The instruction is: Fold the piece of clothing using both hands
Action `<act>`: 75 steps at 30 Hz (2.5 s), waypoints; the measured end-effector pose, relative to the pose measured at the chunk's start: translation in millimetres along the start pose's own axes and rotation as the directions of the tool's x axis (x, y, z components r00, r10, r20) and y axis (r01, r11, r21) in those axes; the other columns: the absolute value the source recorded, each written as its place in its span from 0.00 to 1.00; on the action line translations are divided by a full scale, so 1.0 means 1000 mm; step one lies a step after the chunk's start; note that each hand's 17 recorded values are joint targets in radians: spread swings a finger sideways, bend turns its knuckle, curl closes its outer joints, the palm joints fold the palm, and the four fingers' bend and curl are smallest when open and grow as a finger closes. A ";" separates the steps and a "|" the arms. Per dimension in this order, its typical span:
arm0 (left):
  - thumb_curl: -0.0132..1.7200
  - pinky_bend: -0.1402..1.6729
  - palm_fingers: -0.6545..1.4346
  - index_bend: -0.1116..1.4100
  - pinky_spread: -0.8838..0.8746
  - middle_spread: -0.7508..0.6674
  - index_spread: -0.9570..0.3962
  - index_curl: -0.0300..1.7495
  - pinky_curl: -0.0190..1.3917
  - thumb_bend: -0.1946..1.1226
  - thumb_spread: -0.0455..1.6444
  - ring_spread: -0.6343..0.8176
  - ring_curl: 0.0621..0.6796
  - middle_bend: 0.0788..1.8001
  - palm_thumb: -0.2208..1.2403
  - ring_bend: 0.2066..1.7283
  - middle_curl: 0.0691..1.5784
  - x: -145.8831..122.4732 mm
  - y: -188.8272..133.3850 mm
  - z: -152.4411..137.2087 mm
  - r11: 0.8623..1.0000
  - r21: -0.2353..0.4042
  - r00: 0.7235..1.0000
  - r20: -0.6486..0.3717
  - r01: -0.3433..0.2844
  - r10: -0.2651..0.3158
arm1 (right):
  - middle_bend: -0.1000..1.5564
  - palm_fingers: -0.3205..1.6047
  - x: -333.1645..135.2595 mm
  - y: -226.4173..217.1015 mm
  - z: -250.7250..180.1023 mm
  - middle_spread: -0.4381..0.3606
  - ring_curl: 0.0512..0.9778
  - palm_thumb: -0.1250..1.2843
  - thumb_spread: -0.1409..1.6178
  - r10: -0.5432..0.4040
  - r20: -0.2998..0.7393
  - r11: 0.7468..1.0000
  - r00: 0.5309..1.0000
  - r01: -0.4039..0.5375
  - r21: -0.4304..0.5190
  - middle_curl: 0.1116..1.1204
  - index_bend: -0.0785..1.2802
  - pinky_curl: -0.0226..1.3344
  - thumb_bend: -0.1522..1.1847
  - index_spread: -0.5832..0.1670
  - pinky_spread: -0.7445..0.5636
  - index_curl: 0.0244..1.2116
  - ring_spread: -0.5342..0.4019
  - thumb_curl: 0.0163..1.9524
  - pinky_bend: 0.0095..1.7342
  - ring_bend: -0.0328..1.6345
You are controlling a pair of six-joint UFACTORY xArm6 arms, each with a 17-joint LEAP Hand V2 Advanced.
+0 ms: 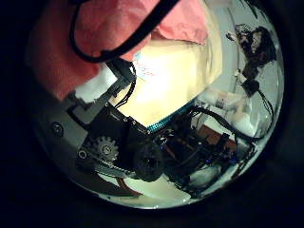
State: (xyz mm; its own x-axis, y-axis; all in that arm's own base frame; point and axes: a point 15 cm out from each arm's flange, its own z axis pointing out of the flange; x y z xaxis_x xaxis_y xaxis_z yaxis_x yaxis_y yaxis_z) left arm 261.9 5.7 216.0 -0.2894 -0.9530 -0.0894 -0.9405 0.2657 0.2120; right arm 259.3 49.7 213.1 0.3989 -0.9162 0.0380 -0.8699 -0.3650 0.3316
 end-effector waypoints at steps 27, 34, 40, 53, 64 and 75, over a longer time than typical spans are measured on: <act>0.49 0.89 0.67 0.39 0.18 0.09 0.25 0.69 0.49 0.14 0.61 0.15 0.91 0.41 0.78 0.88 0.87 -0.002 0.030 -0.032 0.996 -0.081 0.999 0.012 -0.041 0.042 | 0.71 0.86 -0.001 -0.066 0.038 0.34 0.53 0.80 0.68 0.075 -0.137 0.995 0.988 -0.065 0.078 0.53 0.72 0.39 0.20 0.34 0.29 0.51 0.30 0.23 0.68 0.72; 0.49 0.89 0.68 0.37 0.18 0.09 0.25 0.72 0.47 0.14 0.61 0.16 0.90 0.40 0.78 0.87 0.88 -0.001 0.054 -0.053 0.982 -0.155 0.994 -0.009 -0.105 0.105 | 0.81 0.78 0.006 -0.004 -0.001 0.36 0.62 0.83 0.70 0.107 -0.147 0.994 0.983 -0.100 0.051 0.60 0.83 0.46 0.18 0.40 0.35 0.58 0.32 0.26 0.75 0.80; 0.49 0.89 0.68 0.35 0.18 0.10 0.26 0.74 0.47 0.14 0.61 0.15 0.88 0.39 0.77 0.87 0.89 -0.007 0.073 -0.088 0.967 -0.215 0.991 -0.030 -0.137 0.134 | 0.84 0.76 0.010 0.028 -0.060 0.37 0.65 0.84 0.70 0.127 -0.143 0.987 0.982 -0.110 0.117 0.61 0.87 0.49 0.15 0.42 0.37 0.61 0.33 0.28 0.77 0.82; 0.48 0.88 0.68 0.31 0.18 0.10 0.26 0.77 0.46 0.14 0.61 0.15 0.87 0.38 0.77 0.86 0.90 -0.048 -0.022 -0.133 0.951 -0.278 0.989 0.019 -0.133 0.144 | 0.86 0.75 0.026 -0.058 -0.130 0.38 0.68 0.86 0.71 0.160 -0.140 0.977 0.977 -0.136 0.167 0.62 0.88 0.52 0.11 0.45 0.38 0.63 0.33 0.31 0.76 0.83; 0.47 0.86 0.67 0.30 0.18 0.11 0.27 0.79 0.46 0.14 0.61 0.15 0.88 0.37 0.78 0.85 0.91 -0.057 -0.140 -0.089 0.956 -0.274 0.990 0.063 -0.107 0.129 | 0.86 0.74 0.054 -0.139 -0.074 0.38 0.70 0.85 0.73 0.178 -0.147 0.984 0.973 -0.181 -0.008 0.62 0.88 0.56 0.10 0.44 0.39 0.64 0.33 0.33 0.76 0.84; 0.41 0.78 0.57 0.24 0.17 0.12 0.31 0.78 0.47 0.12 0.61 0.15 0.87 0.39 0.68 0.81 0.88 -0.090 -0.184 -0.056 0.961 -0.273 0.997 0.046 -0.044 0.058 | 0.81 0.70 0.087 -0.186 -0.065 0.37 0.69 0.68 0.82 0.249 -0.111 0.968 0.962 -0.243 0.063 0.59 0.74 0.58 0.10 0.39 0.36 0.61 0.32 0.27 0.74 0.82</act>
State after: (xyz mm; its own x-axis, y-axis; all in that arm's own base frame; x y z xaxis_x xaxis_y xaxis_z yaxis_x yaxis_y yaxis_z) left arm 471.3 34.7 239.2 -0.3515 -0.9283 -0.1213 -0.8423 0.2571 0.4738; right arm 474.1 48.8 216.1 0.1993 -0.9541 0.2235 -0.9574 -0.1409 0.2523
